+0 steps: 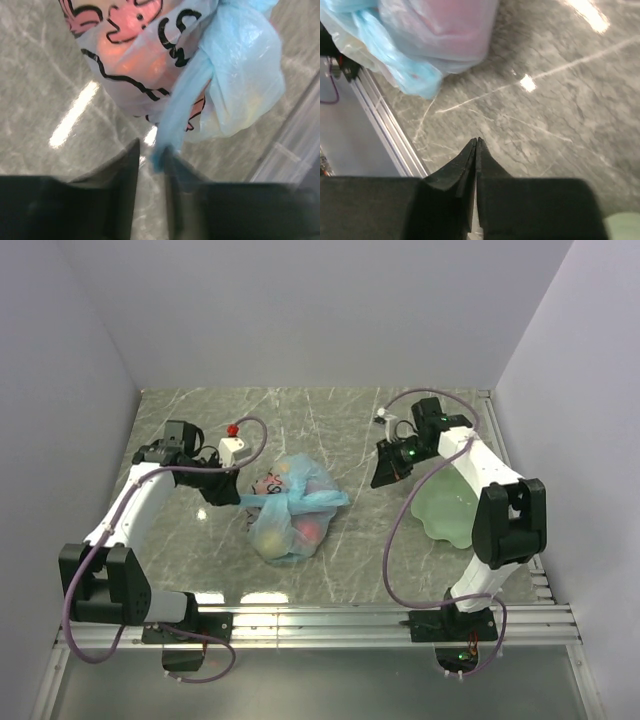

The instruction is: Place the fake fruits into the plastic bag and tie a complex knot

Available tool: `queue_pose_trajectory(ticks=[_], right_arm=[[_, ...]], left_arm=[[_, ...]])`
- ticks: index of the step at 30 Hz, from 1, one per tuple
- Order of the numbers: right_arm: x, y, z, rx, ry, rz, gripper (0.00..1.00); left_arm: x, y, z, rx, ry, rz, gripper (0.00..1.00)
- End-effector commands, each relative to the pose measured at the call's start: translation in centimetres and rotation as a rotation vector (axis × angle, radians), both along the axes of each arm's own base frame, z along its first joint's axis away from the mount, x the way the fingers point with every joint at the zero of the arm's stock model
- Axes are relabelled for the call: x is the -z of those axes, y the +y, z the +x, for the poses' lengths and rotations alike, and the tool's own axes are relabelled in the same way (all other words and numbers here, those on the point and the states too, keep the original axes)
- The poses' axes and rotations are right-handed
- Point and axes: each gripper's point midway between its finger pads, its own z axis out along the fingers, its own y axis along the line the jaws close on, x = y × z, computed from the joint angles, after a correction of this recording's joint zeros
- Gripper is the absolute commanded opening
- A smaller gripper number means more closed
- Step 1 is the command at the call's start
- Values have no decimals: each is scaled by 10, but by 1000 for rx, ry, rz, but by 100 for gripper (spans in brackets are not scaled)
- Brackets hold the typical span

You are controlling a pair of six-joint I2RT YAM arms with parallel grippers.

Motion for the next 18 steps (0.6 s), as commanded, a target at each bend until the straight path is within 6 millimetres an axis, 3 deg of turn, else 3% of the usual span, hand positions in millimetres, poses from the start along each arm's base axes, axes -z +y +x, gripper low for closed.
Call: queue_pose_trajectory(ticks=[1,2,3,5,7,9,10,11,13,18], right_arm=[[-23,28,2,-85,-60,9,27],[-29,30,5,-86,-91,3,37],[-32,28,9,-78,-121,-19,53],[-48,33,13,-101,-209,-37,68],[-52,37,14,-150,-294,-88,70],[-55,53,11,-226,-389,-121,71],[-52,54,11,-269,-444,-155,72],[-55,67,7,-318,-501,-152,74],[-50,76,5,-389,-570,-172,77],[-37,102,-2,-533,-696,-218,77]], left_arm=[[-27,-18,14,55,-59,-63,37],[-39,-23,17,63,-73,-89,42],[-47,-25,17,67,-87,-102,46],[-63,-27,21,52,-118,-125,59],[-79,-28,24,15,-150,-160,66],[-93,-22,34,-44,-206,-179,71],[-97,-20,37,-90,-200,-200,91],[-96,-17,39,-119,-206,-203,96],[-101,-11,45,-165,-238,-193,99],[-94,-9,36,-137,-147,-195,99]])
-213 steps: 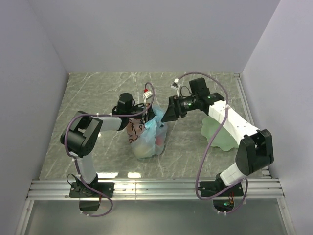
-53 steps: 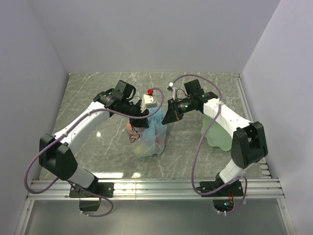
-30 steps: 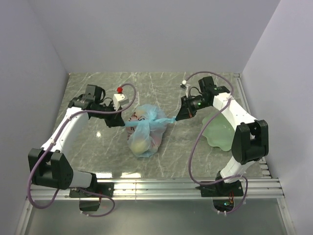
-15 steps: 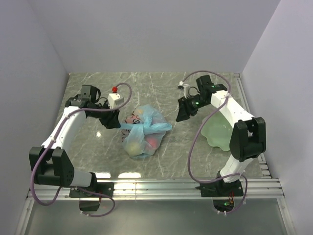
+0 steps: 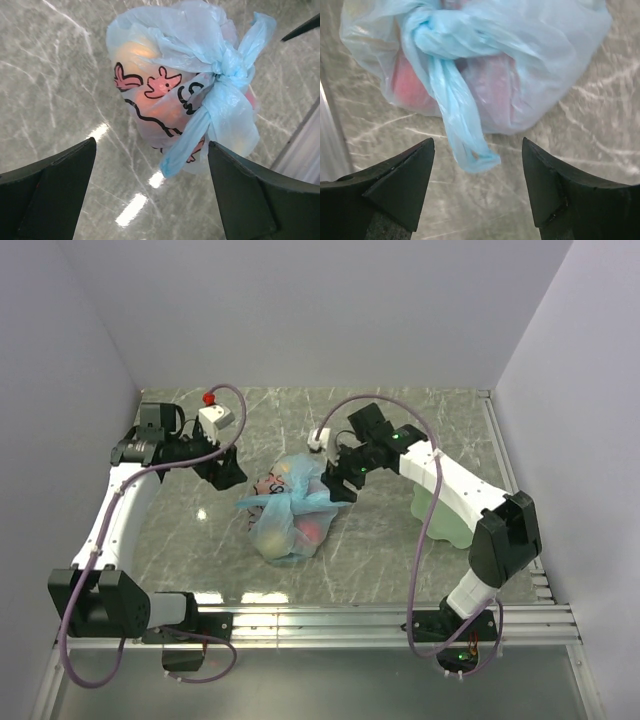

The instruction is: Place the fake fruits into the plastic bag and tie a complex knot

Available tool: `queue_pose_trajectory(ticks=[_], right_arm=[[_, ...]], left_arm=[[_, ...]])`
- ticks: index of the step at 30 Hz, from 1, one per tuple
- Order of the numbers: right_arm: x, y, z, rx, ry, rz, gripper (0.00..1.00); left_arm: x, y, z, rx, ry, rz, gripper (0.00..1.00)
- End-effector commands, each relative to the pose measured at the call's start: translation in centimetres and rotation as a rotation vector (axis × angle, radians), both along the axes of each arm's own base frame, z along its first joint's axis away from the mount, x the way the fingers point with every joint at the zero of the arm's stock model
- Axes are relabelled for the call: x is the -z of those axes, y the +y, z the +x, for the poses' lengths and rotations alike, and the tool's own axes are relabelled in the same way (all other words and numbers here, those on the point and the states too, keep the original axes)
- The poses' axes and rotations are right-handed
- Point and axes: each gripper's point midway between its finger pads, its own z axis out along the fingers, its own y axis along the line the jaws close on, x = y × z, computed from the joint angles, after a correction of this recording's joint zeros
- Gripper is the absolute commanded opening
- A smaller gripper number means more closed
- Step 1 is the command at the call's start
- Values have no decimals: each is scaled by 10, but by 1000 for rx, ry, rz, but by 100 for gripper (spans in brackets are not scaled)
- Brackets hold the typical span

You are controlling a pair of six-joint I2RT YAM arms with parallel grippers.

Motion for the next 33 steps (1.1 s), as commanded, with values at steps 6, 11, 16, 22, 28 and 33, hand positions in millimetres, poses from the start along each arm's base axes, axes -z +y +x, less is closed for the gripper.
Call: queue_pose_trajectory(ticks=[6,11,16,22,28,33], right_arm=[[27,15,-5,-198,-173,-108,77],[43,13,-6,-198,-173,-146,66],[56,14,10,-149,-201,-175,47],[58,17,16,-105,-202,-165,24],[56,19,14,-97,-188,-157,0],[52,15,11,-87,-189,-158,0]], left_arm=[[6,-6,-20,104,92,-36,99],[31,2,-34,167,94,52,99],[51,2,-35,284,0,170,99],[70,-11,-23,396,-118,246,99],[97,-40,-21,442,-133,275,85],[114,-40,-18,417,-76,292,32]])
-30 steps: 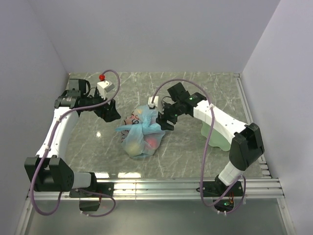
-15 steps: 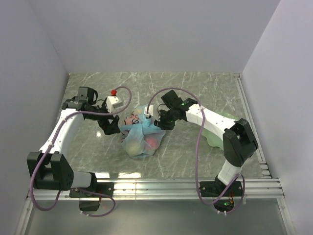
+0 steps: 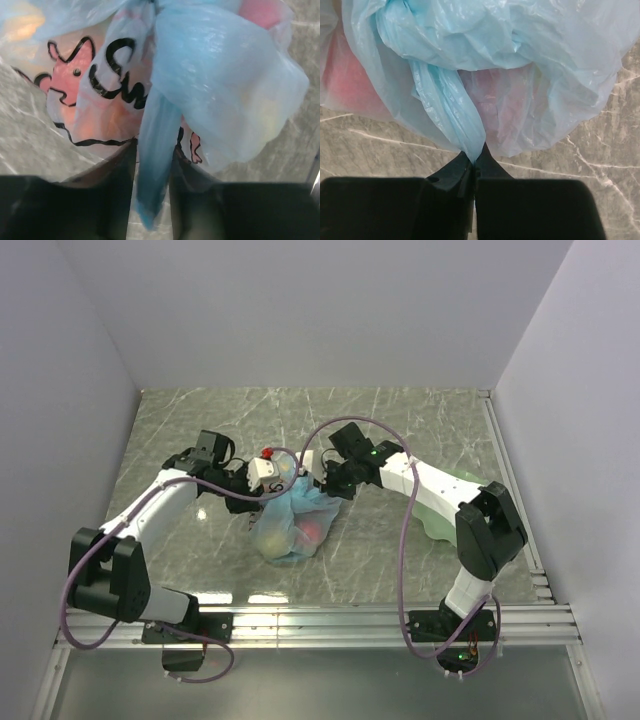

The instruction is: Place the fake fruits into the plastic bag and tie a complex knot

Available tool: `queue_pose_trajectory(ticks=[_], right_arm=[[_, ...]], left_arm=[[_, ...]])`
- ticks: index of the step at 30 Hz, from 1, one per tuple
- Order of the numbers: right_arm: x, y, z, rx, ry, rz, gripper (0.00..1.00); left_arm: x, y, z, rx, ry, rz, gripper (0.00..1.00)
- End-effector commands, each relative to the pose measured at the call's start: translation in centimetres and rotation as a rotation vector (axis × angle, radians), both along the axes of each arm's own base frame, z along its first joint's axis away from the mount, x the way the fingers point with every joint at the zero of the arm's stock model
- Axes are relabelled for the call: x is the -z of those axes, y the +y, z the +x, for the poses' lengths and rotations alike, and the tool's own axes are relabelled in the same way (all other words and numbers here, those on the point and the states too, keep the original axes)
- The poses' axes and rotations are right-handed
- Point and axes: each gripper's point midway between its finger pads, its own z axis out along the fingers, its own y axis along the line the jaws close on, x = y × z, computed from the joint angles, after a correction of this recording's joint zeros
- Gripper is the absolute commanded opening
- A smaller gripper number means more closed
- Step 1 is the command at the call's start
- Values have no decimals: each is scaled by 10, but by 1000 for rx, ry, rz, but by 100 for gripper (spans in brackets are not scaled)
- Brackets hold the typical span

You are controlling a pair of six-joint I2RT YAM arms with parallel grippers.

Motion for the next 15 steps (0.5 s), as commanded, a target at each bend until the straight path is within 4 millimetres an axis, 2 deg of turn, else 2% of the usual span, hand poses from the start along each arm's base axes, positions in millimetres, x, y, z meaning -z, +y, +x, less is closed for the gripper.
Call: queue_pose_trajectory(ticks=[1,2,6,10,11,13,15], right_arm=[[-8,1,2,15,-32,18,0],[-9,-2,3,25,-38,16,0],[-11,-24,15,137,-64,-1,0],[-16,-63,35,321,-81,-20,0],[-17,-78,42,400,-66,-16,0],[-19,-95,48,480,-44,-16,0],[-21,-120,61,606,-25,-11,0]], left_arm=[[1,4,15,-27,-46,23,17],[0,7,14,-47,-46,32,0],[-16,25,16,-138,-64,18,0],[-29,57,17,-267,-56,31,0],[-32,63,17,-301,-56,34,0],[-32,82,18,-377,-49,54,0],[-32,95,21,-462,-36,55,0]])
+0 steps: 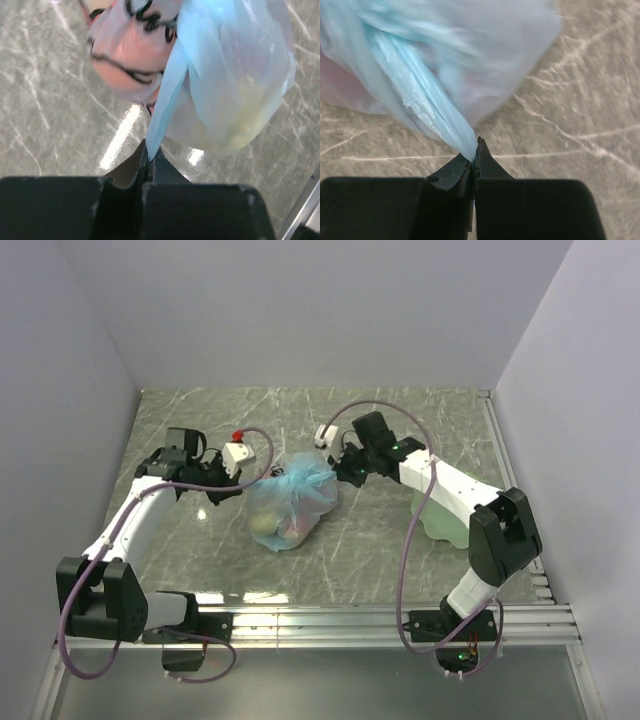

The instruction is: Place the fake fruits into the plastic bag and tie a complex knot

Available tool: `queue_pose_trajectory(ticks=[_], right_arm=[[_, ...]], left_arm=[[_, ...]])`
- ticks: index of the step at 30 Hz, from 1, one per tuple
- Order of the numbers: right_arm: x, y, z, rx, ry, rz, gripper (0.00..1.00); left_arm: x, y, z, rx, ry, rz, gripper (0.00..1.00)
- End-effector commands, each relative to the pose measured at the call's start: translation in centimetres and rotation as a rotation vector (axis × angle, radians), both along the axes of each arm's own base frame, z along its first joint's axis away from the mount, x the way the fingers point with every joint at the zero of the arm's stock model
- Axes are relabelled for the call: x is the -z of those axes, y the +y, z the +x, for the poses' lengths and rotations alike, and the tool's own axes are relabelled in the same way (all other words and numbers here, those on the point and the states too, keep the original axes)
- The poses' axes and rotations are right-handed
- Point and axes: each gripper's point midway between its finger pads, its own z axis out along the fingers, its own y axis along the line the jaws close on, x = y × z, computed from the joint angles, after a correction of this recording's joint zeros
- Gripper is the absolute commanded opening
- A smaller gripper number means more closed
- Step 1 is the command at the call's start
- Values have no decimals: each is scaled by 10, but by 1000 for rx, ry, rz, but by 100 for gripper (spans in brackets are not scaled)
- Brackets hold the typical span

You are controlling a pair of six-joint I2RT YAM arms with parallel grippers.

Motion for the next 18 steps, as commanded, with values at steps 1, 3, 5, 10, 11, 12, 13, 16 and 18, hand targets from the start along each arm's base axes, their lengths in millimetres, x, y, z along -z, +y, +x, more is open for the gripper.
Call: queue_pose_trajectory(ticks=[1,3,5,10,11,12,13,16,18], right_arm=[[-1,-105,31,398,35,-142,0],[2,-129,38,484,48,-148,0],[10,-142,36,516,70,-166,0],[41,-176,37,587,96,-226,0],[48,-179,34,593,108,-237,0],[53,-181,33,594,120,-244,0],[57,-181,32,598,127,-242,0],[59,-177,27,590,156,-226,0],[44,-166,31,580,157,-185,0]], left_arm=[[-3,68,7,-290,28,97,0],[-1,81,12,-366,52,77,0],[3,97,17,-437,76,60,0],[21,119,26,-521,94,83,0],[28,122,27,-533,109,89,0],[31,124,28,-538,114,91,0],[33,124,29,-536,116,95,0],[42,125,30,-532,135,102,0],[34,119,35,-494,122,74,0]])
